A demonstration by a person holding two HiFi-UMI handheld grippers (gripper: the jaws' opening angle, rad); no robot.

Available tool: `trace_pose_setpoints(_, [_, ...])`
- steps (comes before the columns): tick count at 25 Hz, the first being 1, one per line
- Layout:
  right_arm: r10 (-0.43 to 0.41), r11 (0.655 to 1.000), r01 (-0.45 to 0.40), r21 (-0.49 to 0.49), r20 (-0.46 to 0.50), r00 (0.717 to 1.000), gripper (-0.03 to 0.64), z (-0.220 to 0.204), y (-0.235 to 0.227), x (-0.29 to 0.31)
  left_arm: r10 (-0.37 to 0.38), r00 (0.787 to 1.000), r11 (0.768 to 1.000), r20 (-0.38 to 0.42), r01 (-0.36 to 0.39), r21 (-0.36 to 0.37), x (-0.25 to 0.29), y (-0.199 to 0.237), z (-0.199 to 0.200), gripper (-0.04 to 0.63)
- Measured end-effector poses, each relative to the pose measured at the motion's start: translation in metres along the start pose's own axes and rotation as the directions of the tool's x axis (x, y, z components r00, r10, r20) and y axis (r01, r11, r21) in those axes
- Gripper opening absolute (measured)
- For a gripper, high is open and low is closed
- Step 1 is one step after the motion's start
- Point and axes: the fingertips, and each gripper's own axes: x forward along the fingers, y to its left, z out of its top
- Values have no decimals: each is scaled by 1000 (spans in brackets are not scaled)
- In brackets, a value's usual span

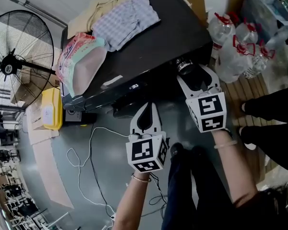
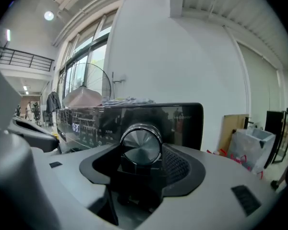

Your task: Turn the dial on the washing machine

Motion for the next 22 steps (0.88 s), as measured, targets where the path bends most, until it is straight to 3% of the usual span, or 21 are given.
trace_pose_setpoints(7, [33, 975, -38, 217, 28, 999, 290, -1, -2, 0, -4, 1000, 1000, 6, 4, 0, -1, -1, 1, 15])
trace_pose_setpoints(12, [45, 950, -57, 307, 45, 998, 291, -2, -4, 0, -6, 1000, 1000, 6, 6, 0, -1, -1, 1, 15])
trace_pose_setpoints(16, [42, 970, -51, 236, 44, 998, 292, 2, -3, -1, -5, 1000, 1000, 3, 5, 2, -3, 2, 1, 15])
trace_pose_setpoints(19, [32, 995, -34, 95, 27, 999, 296, 6, -3, -1, -3, 1000, 1000, 2, 3, 2, -4, 4, 0, 15])
trace_pose_setpoints(22, [24, 998, -24, -50, 6, 1000, 301, 7, 1, 0, -1, 1000, 1000, -1, 1, 0, -4, 4, -2, 15])
